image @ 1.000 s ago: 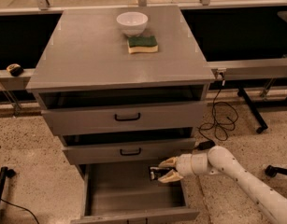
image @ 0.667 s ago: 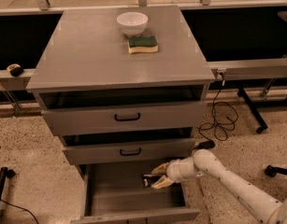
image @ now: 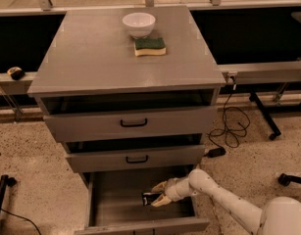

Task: Place rxbar chocolate into bottom drawer

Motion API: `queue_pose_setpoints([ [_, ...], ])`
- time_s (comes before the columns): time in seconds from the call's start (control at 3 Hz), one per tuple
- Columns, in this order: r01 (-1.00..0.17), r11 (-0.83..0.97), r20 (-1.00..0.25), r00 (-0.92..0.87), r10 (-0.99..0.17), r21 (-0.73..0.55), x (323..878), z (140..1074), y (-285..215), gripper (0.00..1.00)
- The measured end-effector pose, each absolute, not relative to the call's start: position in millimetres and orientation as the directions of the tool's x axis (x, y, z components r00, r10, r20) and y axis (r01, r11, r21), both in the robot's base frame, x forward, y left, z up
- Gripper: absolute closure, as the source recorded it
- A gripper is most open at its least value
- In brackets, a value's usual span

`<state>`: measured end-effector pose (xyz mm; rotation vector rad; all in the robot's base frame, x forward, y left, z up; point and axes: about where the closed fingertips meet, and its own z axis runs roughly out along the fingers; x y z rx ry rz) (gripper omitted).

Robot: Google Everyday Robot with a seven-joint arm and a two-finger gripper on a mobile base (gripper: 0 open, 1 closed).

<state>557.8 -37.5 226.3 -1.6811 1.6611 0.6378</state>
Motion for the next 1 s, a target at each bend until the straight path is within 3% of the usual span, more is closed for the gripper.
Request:
queue_pose_setpoints([
  [1.0,-0.997,0.036,-0.796,0.036,-0.605,-0.072,558,181,-16,0.26],
])
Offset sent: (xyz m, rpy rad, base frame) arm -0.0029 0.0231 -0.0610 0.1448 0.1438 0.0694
